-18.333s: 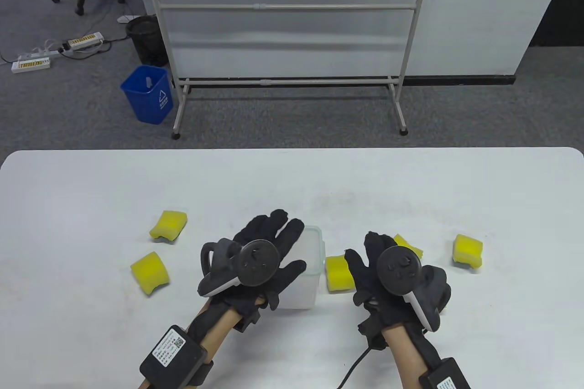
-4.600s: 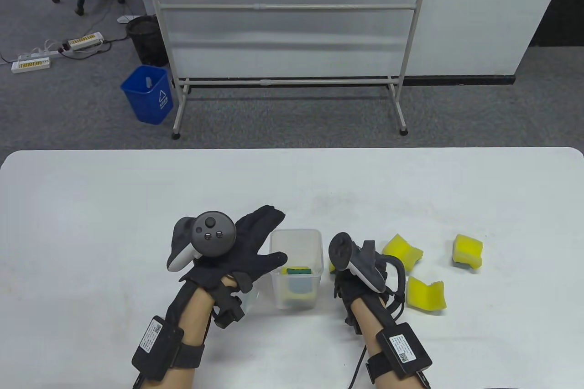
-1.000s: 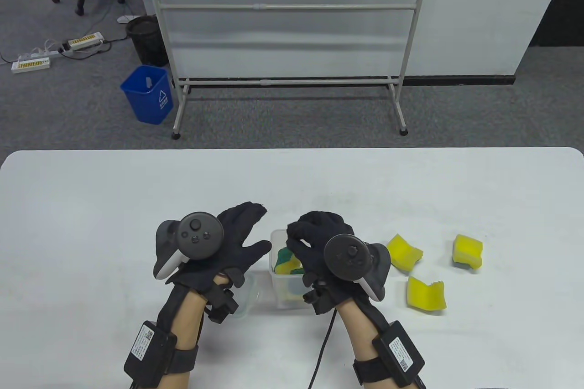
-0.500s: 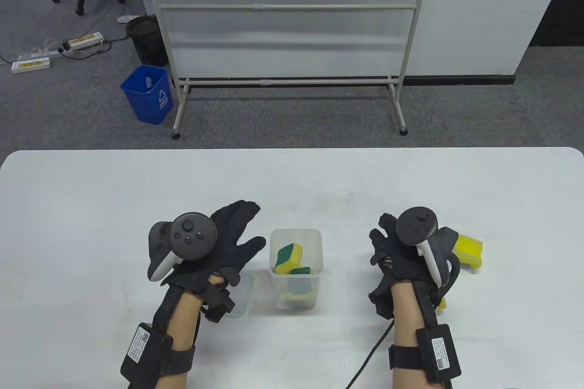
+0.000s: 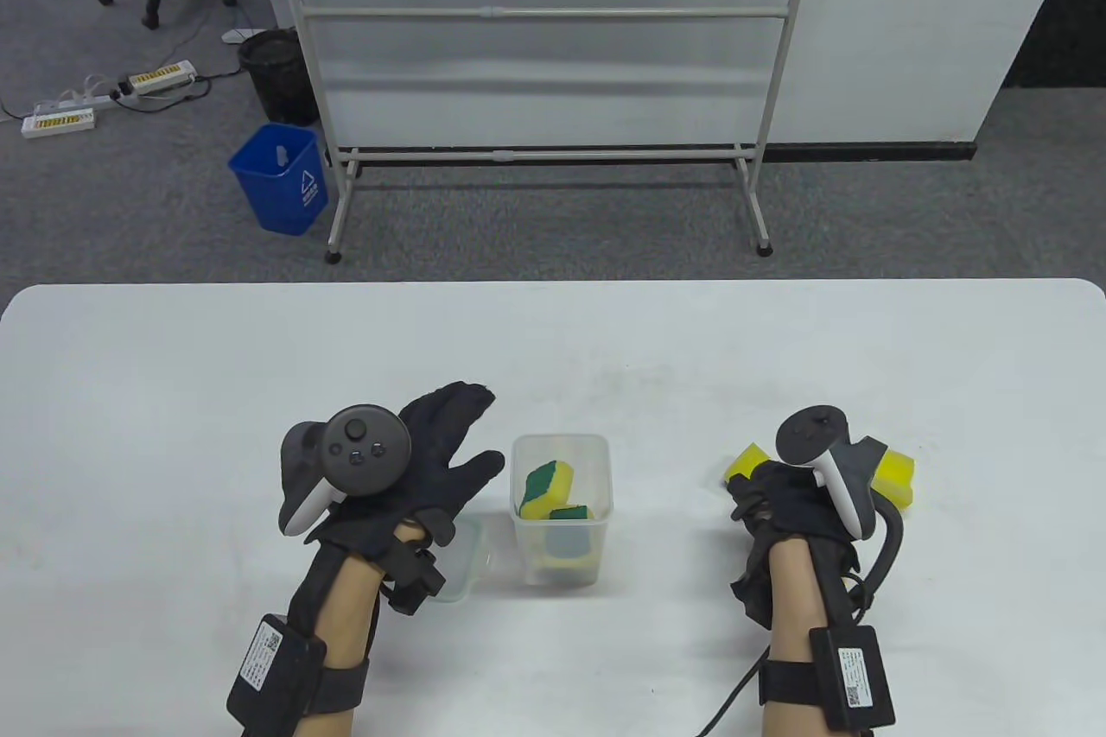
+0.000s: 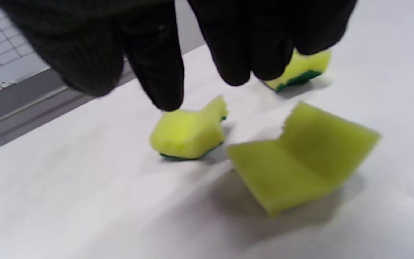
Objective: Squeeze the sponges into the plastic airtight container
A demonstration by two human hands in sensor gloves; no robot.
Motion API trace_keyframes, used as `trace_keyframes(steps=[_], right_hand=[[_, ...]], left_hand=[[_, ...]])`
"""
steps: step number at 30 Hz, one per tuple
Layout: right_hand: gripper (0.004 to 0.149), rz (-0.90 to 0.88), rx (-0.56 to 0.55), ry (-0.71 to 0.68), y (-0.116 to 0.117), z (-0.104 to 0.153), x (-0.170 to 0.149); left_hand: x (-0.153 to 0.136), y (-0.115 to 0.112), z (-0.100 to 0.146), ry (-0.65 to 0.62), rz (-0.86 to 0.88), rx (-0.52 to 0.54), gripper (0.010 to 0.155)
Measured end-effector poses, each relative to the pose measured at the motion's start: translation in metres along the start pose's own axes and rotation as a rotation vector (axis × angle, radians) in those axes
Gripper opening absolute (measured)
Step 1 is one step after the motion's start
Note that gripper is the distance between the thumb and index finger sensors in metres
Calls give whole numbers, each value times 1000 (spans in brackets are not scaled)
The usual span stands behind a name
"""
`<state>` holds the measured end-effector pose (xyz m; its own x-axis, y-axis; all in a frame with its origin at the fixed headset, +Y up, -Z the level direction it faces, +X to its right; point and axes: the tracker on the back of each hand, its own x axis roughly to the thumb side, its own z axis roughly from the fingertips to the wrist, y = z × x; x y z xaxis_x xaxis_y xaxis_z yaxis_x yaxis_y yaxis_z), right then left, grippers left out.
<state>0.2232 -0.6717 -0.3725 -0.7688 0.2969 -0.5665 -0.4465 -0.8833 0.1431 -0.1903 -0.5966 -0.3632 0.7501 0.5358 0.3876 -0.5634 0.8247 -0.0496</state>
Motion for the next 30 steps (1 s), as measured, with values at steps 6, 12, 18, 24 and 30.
trace_keyframes(steps=[6,12,18,24,30], right_hand=[[57,72,114,70,25,-14,-18],[57,116,180,93,44,-24,-23],[67,101,143,119,37,-23,-28],[69,20,58,95,4,-7,-30],[66,-134,-95,-66,-44,32,-12]], left_hand=[[1,2,1,-9,12,5,73],[1,2,1,-12,22,-1,73],[1,3,2,-13,28,3,73],[-1,6,3,-13,39,14,73],[0,6,2,-34,83,30,72]])
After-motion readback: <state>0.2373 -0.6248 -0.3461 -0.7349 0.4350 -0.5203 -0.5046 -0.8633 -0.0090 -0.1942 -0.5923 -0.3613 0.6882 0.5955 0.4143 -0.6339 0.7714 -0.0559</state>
